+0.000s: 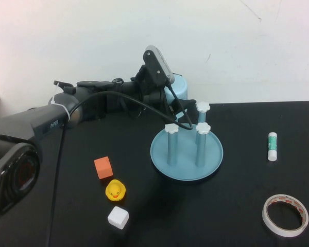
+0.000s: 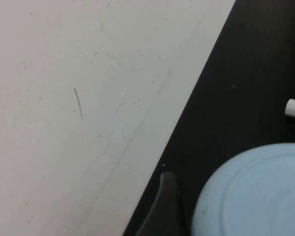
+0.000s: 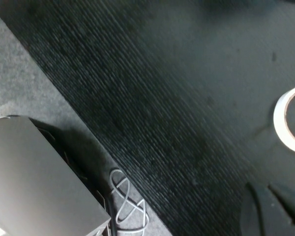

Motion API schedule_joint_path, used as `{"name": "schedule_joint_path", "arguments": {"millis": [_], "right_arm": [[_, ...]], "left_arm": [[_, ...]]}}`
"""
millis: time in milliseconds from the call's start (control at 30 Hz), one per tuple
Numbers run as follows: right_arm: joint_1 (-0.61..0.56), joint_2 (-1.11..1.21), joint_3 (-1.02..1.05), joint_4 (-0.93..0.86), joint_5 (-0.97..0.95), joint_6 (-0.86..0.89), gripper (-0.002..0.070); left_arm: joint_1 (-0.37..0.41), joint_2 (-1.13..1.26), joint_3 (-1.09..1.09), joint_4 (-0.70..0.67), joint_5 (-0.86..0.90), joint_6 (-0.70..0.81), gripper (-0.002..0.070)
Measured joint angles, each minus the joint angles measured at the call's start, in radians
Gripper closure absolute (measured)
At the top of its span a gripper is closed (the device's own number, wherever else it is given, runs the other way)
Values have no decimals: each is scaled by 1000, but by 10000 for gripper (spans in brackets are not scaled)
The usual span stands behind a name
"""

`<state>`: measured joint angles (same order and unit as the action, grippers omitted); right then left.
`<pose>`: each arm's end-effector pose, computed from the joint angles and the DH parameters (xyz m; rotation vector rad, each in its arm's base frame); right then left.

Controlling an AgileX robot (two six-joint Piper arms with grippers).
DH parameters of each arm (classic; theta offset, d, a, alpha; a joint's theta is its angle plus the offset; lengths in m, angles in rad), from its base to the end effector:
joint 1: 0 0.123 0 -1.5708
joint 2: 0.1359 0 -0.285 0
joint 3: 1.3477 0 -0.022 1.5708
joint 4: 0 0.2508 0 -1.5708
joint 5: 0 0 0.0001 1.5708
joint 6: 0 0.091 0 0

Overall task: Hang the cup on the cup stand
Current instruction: Place the cup on the cup holder

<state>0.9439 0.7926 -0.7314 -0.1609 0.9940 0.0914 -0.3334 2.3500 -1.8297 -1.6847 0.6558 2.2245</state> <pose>0.0867 0.0988 0.3057 -1.1000 2.2818 0.2108 0.4835 -0.2259 0.1870 1.1408 1.4863 -0.4995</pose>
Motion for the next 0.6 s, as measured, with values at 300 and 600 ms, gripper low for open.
{"name": "schedule_joint_path", "arguments": {"millis": [300,600], "right_arm": [[0,0,0,0,-8,0,676],[0,0,0,0,-11,0,676]], "left_arm": [[0,0,0,0,36,-84,99],[0,0,0,0,40,-82,99]]}}
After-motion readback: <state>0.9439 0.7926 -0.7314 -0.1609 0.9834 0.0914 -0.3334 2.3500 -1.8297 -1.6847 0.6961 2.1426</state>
